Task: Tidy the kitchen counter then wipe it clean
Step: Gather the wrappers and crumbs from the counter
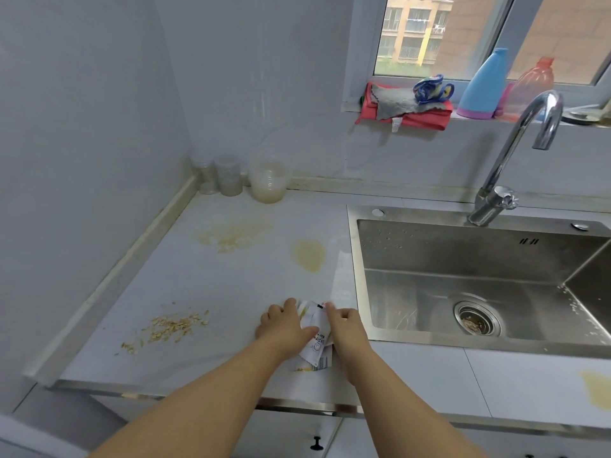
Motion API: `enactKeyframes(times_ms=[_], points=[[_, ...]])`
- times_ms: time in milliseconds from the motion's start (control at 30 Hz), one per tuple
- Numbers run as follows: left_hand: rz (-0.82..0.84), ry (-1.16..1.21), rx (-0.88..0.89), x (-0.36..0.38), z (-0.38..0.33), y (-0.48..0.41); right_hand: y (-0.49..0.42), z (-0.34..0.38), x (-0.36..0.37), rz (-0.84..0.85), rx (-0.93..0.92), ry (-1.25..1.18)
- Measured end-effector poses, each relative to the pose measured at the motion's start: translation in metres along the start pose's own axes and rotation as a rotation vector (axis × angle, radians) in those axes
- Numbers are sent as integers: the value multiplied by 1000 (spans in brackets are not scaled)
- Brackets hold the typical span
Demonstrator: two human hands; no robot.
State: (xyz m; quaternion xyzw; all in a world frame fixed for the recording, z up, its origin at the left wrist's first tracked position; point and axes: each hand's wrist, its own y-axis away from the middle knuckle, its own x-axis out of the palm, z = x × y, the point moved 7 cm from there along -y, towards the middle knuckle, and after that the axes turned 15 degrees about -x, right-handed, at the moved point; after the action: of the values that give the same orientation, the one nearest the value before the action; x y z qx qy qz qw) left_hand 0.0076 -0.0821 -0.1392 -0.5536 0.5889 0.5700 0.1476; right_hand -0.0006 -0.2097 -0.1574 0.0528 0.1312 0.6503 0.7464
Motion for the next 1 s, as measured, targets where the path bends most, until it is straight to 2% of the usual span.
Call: enactKeyframes(times_ms=[167, 367, 533, 733, 1000], points=[[5, 52, 37, -2, 2, 2, 5, 1, 3, 33, -18, 101], [272, 450, -28, -8, 13, -2, 5, 5, 2, 33, -56, 185], [265, 614, -19, -11, 23, -4, 7, 6, 1, 48, -56, 191], [272, 774, -46, -8, 25, -4, 11, 5, 4, 13, 8, -55], [312, 832, 1, -23, 29, 5, 30, 27, 20, 94, 45, -311]])
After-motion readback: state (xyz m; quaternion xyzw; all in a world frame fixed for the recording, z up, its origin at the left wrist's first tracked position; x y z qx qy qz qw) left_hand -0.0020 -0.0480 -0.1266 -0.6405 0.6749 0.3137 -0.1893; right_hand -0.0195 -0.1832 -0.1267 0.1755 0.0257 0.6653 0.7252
